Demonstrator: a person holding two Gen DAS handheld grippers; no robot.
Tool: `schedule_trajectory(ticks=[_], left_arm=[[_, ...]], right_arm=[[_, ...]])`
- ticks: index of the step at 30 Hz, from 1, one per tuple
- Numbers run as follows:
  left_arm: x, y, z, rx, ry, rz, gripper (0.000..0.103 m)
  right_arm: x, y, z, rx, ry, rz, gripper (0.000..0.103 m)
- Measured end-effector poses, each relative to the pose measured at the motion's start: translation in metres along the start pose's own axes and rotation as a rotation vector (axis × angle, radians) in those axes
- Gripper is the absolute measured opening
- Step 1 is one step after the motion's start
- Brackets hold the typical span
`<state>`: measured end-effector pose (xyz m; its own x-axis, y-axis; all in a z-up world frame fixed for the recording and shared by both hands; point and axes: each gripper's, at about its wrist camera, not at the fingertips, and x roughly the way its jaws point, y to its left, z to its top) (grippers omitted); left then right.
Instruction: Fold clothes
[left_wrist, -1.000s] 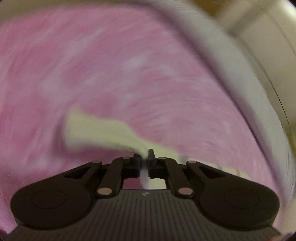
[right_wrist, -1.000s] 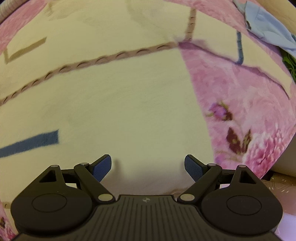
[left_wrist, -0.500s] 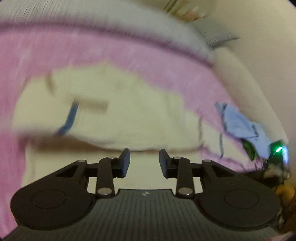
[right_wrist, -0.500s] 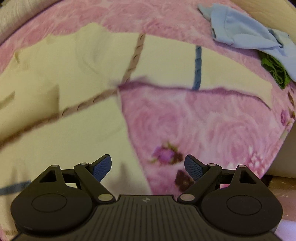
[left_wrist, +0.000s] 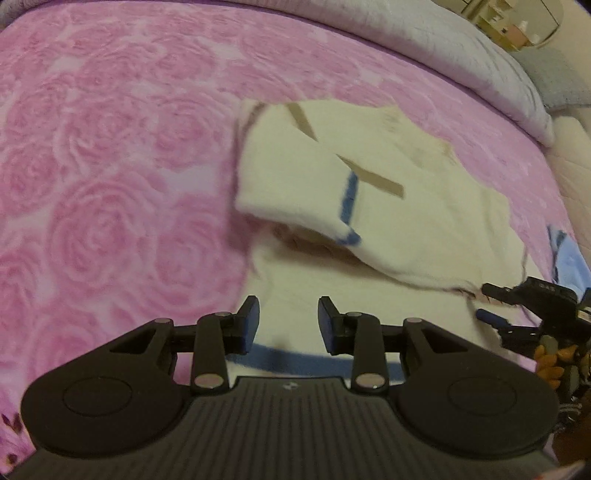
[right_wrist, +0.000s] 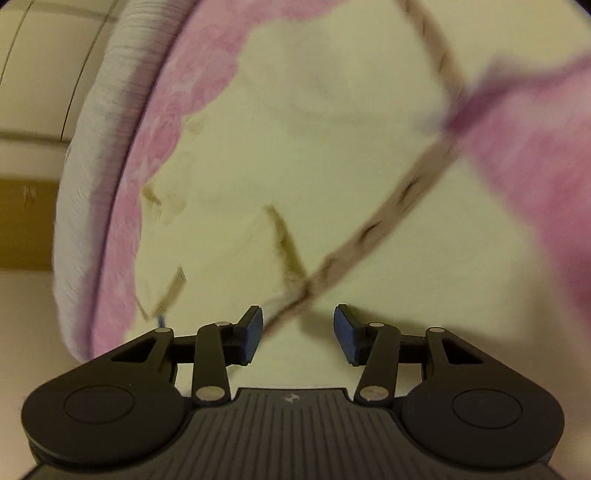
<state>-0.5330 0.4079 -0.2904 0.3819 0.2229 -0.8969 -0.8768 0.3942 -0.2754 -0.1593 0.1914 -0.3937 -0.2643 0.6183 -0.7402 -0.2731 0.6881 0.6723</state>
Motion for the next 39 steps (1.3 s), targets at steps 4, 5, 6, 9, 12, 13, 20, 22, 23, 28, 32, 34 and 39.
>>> schedule_trajectory(ticks=[4,5,6,9,12,13,20,22,23,28,32,34,39], left_arm=[[0.010,-0.003,0.008,-0.003,0.013,-0.003,0.030],[0.012,-0.004,0.010,0.000,0.016,-0.004,0.030],[0.015,-0.006,0.012,0.004,0.017,-0.006,0.030],[0.024,-0.014,0.018,0.023,0.022,-0.023,0.029],[0.037,-0.025,0.024,0.058,0.030,-0.033,0.029],[0.042,-0.028,0.026,0.067,0.033,-0.035,0.029],[0.068,-0.052,0.030,0.130,0.058,-0.035,0.029],[0.070,-0.056,0.029,0.140,0.064,-0.033,0.029],[0.071,-0.058,0.028,0.144,0.069,-0.031,0.029],[0.071,-0.069,0.026,0.172,0.091,-0.003,0.029],[0.068,-0.087,0.025,0.203,0.094,-0.003,0.029],[0.068,-0.098,0.024,0.220,0.098,-0.005,0.030],[0.073,-0.129,0.017,0.244,0.111,-0.015,0.030]], right_arm=[[0.026,0.016,0.008,0.013,-0.033,0.012,0.040],[0.022,0.024,0.009,-0.046,-0.055,0.015,0.028],[0.018,0.032,0.010,-0.107,-0.078,0.018,0.018],[-0.003,0.054,0.015,-0.265,-0.178,0.049,0.011],[-0.035,0.066,0.025,-0.365,-0.325,0.006,0.012],[-0.041,0.064,0.031,-0.362,-0.350,-0.021,0.012],[-0.034,0.016,0.059,-0.277,-0.279,-0.158,0.012],[-0.031,0.007,0.057,-0.279,-0.265,-0.176,0.013],[-0.031,0.003,0.056,-0.281,-0.262,-0.185,0.013],[-0.039,-0.005,0.057,-0.257,-0.229,-0.214,0.014],[-0.065,-0.020,0.058,-0.202,-0.247,-0.213,0.046],[-0.092,-0.040,0.062,-0.162,-0.325,-0.268,0.074],[-0.165,-0.132,0.076,0.110,-0.443,-0.276,0.051]])
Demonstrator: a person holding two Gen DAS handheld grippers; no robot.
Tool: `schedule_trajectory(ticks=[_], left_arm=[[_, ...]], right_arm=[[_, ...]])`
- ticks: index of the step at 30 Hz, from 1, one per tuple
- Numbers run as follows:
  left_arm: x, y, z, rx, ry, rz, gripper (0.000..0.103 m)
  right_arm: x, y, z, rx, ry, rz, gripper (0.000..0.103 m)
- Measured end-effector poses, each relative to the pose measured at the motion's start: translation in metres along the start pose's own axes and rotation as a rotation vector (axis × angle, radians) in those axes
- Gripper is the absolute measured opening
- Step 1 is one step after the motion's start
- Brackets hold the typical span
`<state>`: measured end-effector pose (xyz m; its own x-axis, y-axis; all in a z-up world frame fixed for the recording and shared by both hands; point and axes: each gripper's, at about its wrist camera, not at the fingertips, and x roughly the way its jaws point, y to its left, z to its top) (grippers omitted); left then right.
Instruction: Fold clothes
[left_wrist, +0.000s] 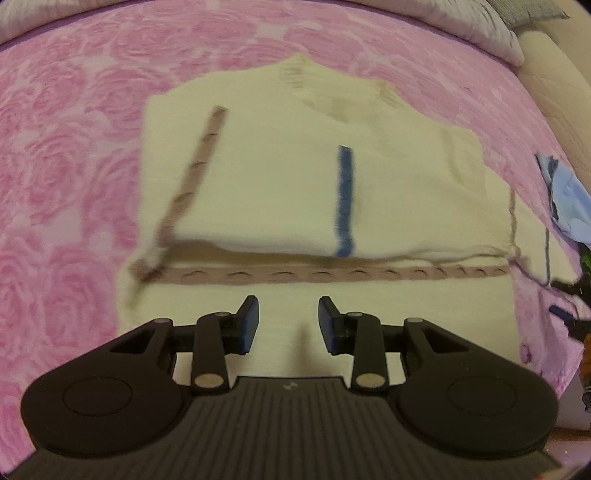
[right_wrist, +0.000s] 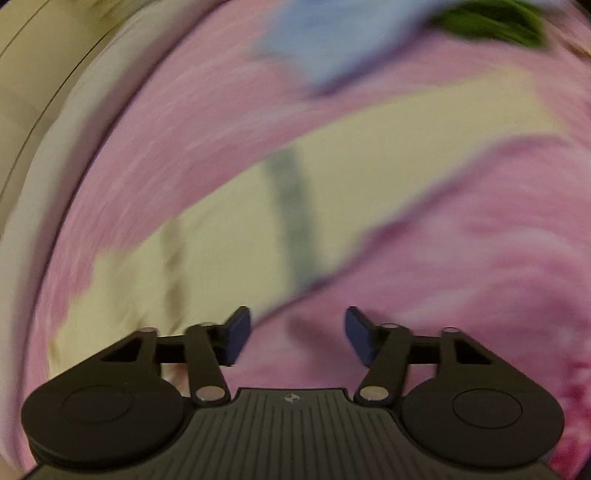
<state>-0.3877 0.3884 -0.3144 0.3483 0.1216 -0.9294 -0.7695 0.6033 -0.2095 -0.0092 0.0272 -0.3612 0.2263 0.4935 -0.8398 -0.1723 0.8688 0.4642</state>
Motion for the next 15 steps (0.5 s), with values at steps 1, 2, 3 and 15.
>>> schedule_trajectory(ticks=[1,2,3,15], left_arm=[[0.002,-0.007,0.001,0.006,0.001,-0.002,0.030],[0.003,-0.012,0.002,0.013,0.000,-0.004,0.030],[0.005,-0.018,0.003,0.020,-0.002,-0.006,0.030],[0.001,-0.033,0.015,-0.008,-0.021,0.011,0.030]], right_arm=[[-0.006,-0.025,0.010,0.077,-0.017,-0.002,0.051],[-0.013,-0.048,0.018,0.153,-0.051,0.004,0.051],[-0.021,-0.071,0.027,0.228,-0.085,0.009,0.051],[-0.012,-0.140,0.086,0.420,-0.216,0.066,0.022]])
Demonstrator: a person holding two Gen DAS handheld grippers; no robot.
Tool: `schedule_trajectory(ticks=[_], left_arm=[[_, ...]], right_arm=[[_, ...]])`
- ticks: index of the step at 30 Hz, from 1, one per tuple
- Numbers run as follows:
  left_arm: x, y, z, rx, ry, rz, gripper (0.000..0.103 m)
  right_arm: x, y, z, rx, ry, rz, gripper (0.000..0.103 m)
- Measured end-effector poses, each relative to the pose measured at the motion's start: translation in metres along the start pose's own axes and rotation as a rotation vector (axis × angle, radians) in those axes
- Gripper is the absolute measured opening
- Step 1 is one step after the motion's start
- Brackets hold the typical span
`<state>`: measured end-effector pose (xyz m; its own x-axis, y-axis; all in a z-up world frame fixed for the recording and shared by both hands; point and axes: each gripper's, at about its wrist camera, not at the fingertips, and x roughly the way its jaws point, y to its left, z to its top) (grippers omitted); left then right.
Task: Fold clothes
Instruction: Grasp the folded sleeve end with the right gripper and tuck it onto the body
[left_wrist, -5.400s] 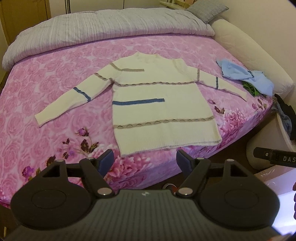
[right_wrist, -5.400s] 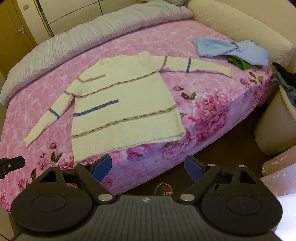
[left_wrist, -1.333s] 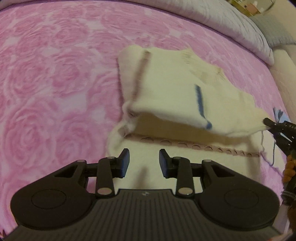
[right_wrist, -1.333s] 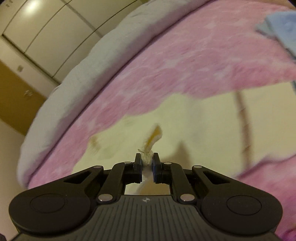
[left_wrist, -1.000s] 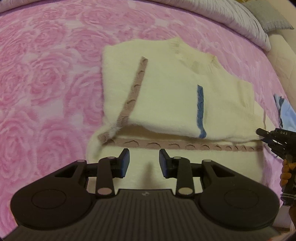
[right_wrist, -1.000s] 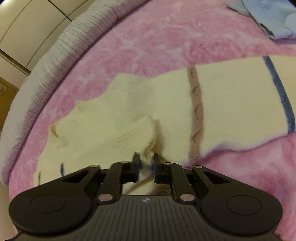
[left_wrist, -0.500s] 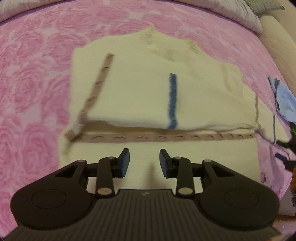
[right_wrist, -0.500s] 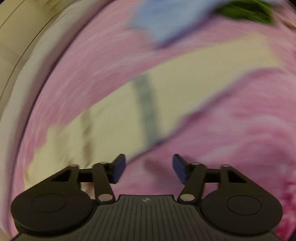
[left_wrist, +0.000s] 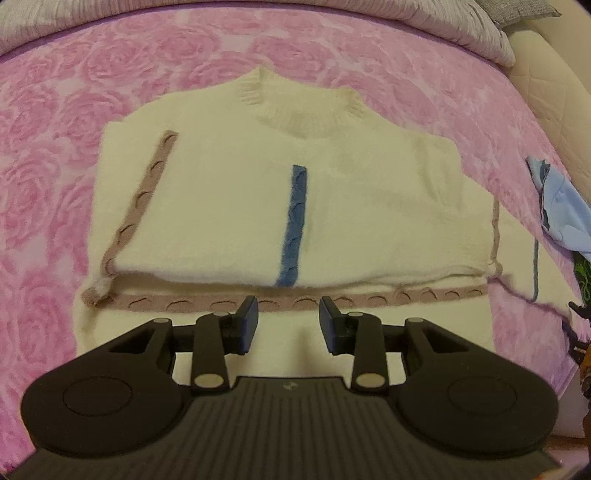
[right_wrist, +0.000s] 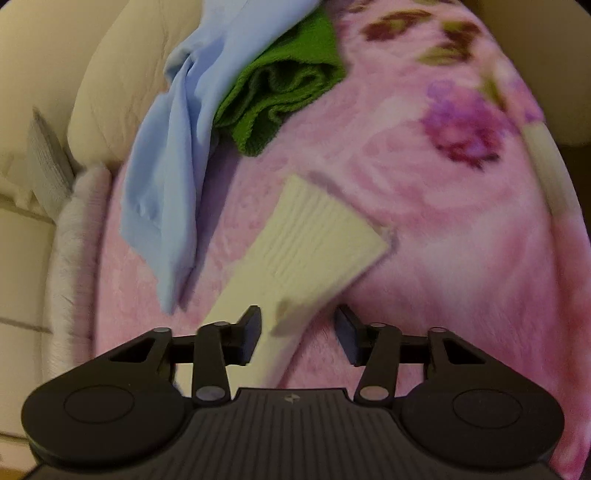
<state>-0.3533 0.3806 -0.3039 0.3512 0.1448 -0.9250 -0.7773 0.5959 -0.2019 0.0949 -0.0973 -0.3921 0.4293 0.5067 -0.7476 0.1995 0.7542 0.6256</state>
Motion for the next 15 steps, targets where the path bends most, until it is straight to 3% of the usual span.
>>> schedule_trajectory(ticks=[2,6,10,13,14,15], left_arm=[[-0.006,0.006,-0.003,-0.019,-0.004,0.005,0.030],[-0.023,0.028,-0.009,-0.064,-0.023,0.002,0.030],[-0.041,0.060,-0.018,-0.134,-0.047,-0.003,0.031],[-0.051,0.085,-0.025,-0.199,-0.057,-0.017,0.031],[-0.053,0.094,-0.027,-0.218,-0.057,-0.019,0.031],[-0.054,0.100,-0.030,-0.231,-0.057,-0.020,0.031]], right_arm=[[0.003,0.016,0.000,-0.086,0.002,-0.065,0.010],[-0.025,0.079,-0.023,-0.312,-0.123,-0.067,0.010],[-0.078,0.175,-0.099,-0.674,-0.207,0.099,0.010],[-0.100,0.224,-0.185,-0.896,-0.097,0.258,0.011],[-0.104,0.235,-0.214,-0.962,-0.035,0.292,0.024],[-0.102,0.238,-0.242,-1.027,0.039,0.294,0.053]])
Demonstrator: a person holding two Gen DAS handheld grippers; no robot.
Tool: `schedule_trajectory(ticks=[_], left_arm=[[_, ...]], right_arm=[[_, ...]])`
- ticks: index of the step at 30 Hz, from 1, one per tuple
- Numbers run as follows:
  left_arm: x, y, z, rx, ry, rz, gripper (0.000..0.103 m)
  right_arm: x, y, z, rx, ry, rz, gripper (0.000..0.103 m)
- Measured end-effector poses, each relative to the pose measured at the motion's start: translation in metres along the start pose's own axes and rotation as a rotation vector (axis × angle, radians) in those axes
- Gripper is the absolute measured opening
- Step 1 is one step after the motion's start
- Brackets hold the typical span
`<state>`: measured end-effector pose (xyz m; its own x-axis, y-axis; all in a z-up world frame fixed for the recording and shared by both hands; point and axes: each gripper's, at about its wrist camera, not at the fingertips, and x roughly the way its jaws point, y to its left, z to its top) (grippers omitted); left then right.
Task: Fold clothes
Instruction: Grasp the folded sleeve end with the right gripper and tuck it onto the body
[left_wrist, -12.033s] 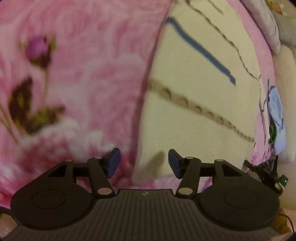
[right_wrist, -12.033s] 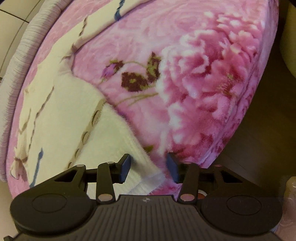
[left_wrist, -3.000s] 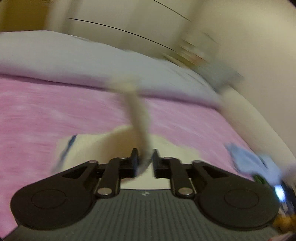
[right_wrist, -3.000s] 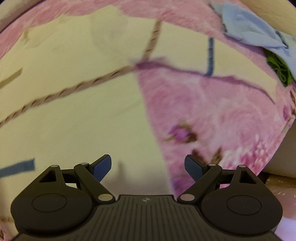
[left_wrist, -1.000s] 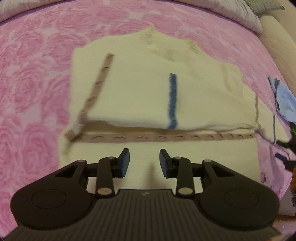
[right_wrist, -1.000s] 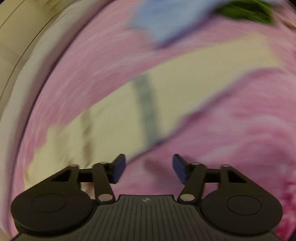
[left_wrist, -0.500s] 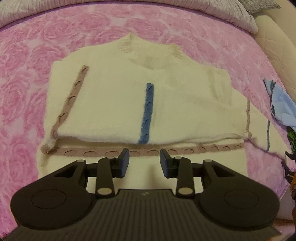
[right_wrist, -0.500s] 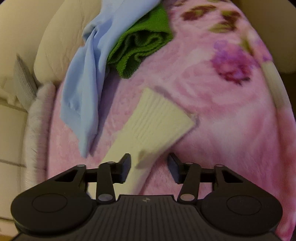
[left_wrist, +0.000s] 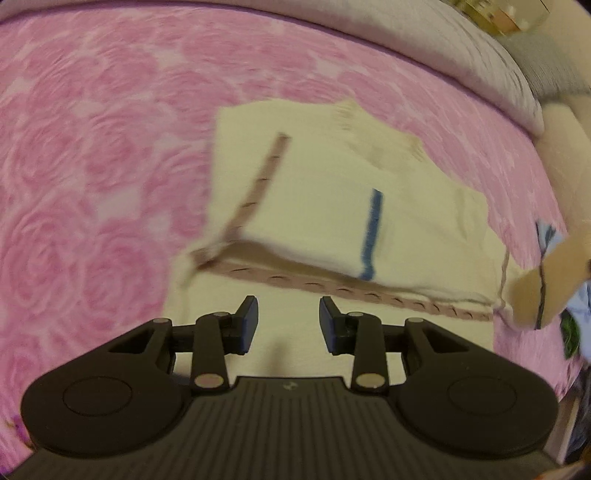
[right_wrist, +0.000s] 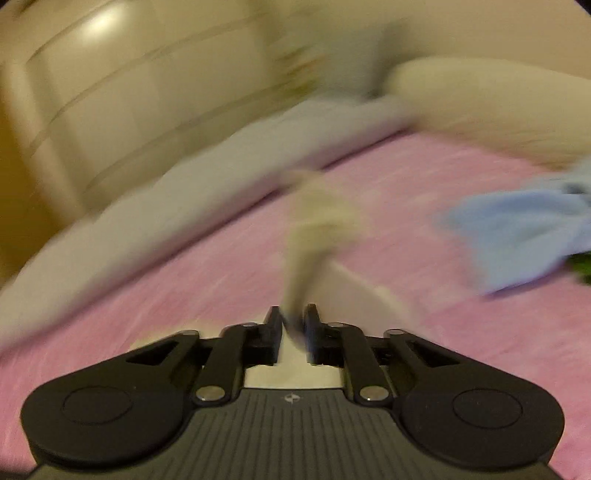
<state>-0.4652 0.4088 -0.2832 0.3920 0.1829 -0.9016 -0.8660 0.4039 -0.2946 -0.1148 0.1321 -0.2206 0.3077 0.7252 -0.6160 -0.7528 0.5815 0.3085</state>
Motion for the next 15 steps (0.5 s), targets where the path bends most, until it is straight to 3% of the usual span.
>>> schedule_trajectory(ticks=[2,4,7,10,15], left_arm=[[-0.004,0.011,-0.001,-0.007,0.002,-0.010,0.031],[-0.003,0.015,-0.004,-0.002,0.014,-0.029,0.031],[0.009,0.011,-0.009,0.004,0.048,-0.074,0.031],[0.030,-0.009,-0.014,-0.005,0.089,-0.159,0.031],[0.072,-0.062,-0.005,-0.065,0.122,-0.332,0.032]], right_arm=[[0.013,0.039,-0.027,-0.104,0.133,0.037,0.071],[0.024,0.058,-0.055,-0.178,0.257,0.021,0.068],[0.035,0.033,-0.086,-0.131,0.394,-0.082,0.068],[0.039,-0.020,-0.099,-0.002,0.481,-0.250,0.068],[0.023,-0.107,-0.094,0.211,0.490,-0.451,0.068]])
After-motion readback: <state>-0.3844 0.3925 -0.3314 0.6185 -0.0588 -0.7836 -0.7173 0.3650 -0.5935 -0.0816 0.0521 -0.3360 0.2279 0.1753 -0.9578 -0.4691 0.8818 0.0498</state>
